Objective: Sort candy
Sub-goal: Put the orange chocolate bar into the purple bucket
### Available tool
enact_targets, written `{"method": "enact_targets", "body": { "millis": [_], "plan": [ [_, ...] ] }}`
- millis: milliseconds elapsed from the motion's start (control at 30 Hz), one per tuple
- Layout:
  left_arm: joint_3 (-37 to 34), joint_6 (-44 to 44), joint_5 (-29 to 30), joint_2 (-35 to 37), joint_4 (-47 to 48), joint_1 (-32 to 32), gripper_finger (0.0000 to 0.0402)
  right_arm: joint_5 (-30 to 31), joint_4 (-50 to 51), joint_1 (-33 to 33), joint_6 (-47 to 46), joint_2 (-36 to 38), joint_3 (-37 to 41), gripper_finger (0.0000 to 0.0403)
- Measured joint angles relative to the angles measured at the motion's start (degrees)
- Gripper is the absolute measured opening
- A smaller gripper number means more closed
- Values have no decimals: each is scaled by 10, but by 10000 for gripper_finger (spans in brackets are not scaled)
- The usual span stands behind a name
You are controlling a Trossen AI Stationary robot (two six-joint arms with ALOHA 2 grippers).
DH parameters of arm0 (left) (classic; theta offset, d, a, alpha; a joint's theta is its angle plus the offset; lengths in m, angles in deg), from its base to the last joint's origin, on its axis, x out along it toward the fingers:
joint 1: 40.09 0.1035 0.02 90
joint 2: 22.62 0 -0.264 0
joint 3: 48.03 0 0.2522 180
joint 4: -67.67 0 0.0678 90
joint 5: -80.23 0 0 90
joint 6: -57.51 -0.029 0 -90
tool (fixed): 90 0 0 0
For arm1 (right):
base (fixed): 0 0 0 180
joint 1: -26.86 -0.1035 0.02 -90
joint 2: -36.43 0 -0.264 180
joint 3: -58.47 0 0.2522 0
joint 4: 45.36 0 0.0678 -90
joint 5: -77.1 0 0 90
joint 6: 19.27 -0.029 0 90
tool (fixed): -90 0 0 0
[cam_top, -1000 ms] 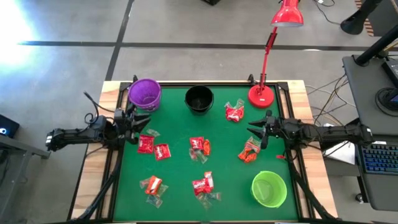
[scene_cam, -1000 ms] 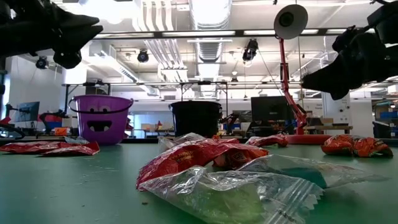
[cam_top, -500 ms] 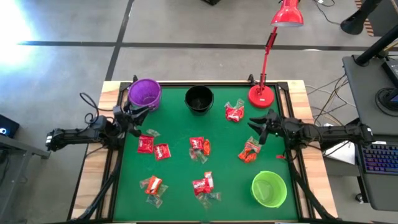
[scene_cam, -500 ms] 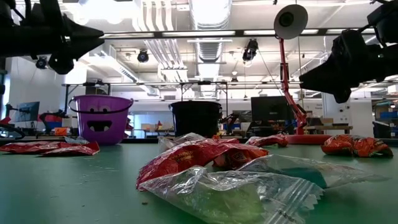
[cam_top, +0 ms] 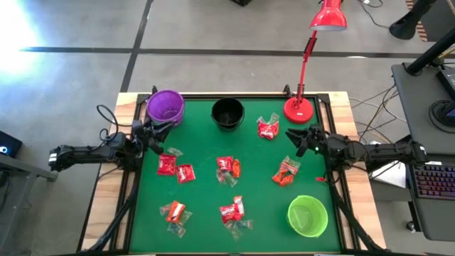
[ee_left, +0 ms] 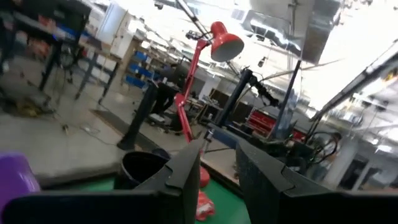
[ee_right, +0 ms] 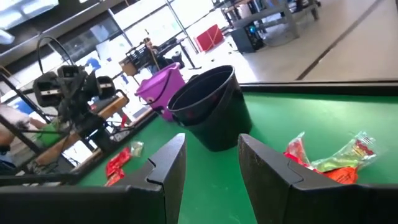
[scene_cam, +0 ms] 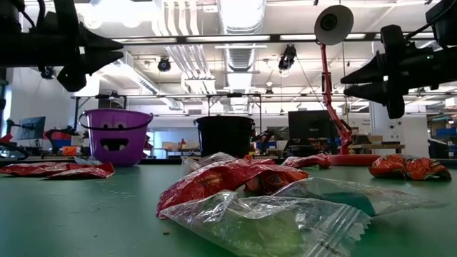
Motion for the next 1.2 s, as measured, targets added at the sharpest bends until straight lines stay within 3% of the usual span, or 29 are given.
{"method": "enact_targets", "body": {
  "millis": [333,533,700,900,1100,1200],
  "plan": [
    [0,0,-9,-57,-8,0,86,0,0,0,-54,-4,0,137],
    [0,4,44,-80,-63,1,86,-1,0,0,-81,-4,0,137],
    [39,-1,24,-88,-39,1,87,-1,0,0,-81,-4,0,137],
    [170,-40,-52,-107,151,1,109,-1,0,0,-81,-4,0,137],
    [321,-99,-63,-161,404,0,147,-1,0,0,-80,-4,0,137],
    [382,-80,-73,-192,526,0,160,-1,0,0,-80,-4,0,137]
  ]
}}
